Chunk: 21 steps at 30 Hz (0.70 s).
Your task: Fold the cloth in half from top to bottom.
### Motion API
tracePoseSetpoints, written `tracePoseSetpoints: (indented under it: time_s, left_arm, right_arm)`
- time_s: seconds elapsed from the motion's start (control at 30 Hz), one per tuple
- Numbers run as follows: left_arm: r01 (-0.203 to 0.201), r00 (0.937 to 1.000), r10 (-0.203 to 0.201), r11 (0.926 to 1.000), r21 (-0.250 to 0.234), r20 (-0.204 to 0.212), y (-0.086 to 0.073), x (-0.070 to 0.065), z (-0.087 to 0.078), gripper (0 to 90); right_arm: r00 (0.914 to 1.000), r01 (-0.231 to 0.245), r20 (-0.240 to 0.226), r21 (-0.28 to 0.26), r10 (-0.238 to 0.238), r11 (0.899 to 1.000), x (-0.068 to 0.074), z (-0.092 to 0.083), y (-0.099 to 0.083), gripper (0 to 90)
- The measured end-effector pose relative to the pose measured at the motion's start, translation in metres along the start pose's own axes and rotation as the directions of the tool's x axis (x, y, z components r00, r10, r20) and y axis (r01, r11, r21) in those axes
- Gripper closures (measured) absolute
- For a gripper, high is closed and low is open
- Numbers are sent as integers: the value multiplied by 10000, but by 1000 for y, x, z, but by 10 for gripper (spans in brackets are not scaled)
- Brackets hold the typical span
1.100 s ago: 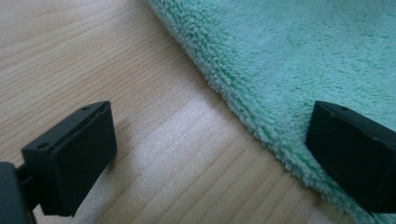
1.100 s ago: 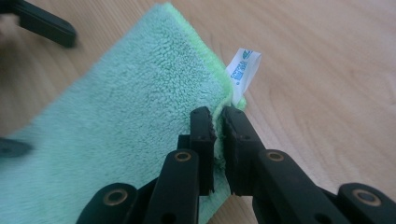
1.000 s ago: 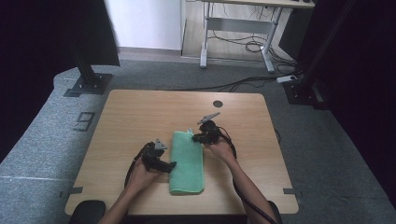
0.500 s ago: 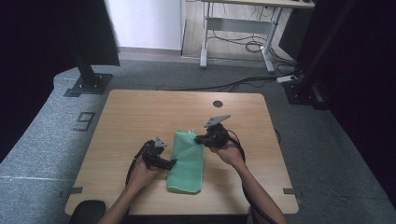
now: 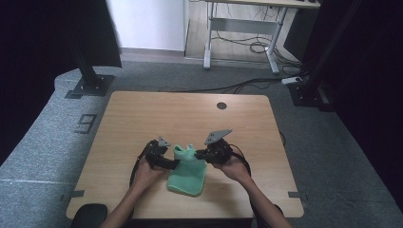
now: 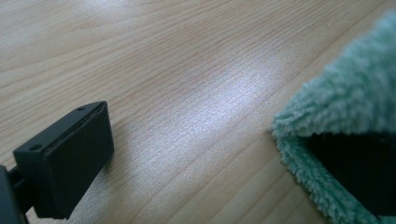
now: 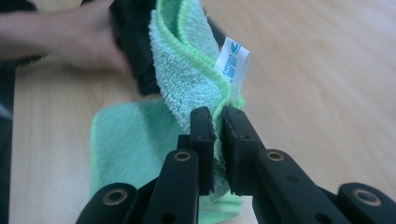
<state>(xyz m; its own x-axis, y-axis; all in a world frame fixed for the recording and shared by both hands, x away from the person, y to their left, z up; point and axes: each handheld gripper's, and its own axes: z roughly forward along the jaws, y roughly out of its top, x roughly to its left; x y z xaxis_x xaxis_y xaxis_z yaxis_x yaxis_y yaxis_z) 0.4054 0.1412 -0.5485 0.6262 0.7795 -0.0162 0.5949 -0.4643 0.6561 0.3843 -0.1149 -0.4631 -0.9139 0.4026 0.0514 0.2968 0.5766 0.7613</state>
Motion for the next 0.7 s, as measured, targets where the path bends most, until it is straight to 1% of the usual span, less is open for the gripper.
tracePoseSetpoints:
  time_s: [0.13,0.3,0.4,0.47,0.53,0.63,0.7]
  left_arm:
    - [-86,9999,87,10000,-32,86,0,1,0,0]
    - [-299,9992,300,9995,-55,281,-1,2,-1,14]
    - [-420,9981,411,9990,177,459,0,4,-5,15]
    - [-673,9968,656,9971,359,450,0,4,-10,19]
    - [-933,9952,913,9940,565,364,-1,4,-16,21]
    - [-1079,9938,1057,9917,696,348,-4,3,-23,27]
    - [-1132,9932,1106,9901,829,357,-6,2,-25,31]
  right_arm:
    - [9997,187,-165,386,-181,9991,11,9,-11,821]
    - [9993,-28,-376,733,55,9973,20,24,-27,819]
    - [9993,-39,-369,992,76,9951,24,32,-35,818]
    - [9992,-85,-386,1111,129,9938,26,37,-39,818]
    - [9988,-183,-424,1134,232,9934,26,41,-43,817]
    - [9986,-245,-442,1109,295,9935,27,44,-45,815]
    - [9990,-193,-388,1082,237,9939,28,43,-45,814]
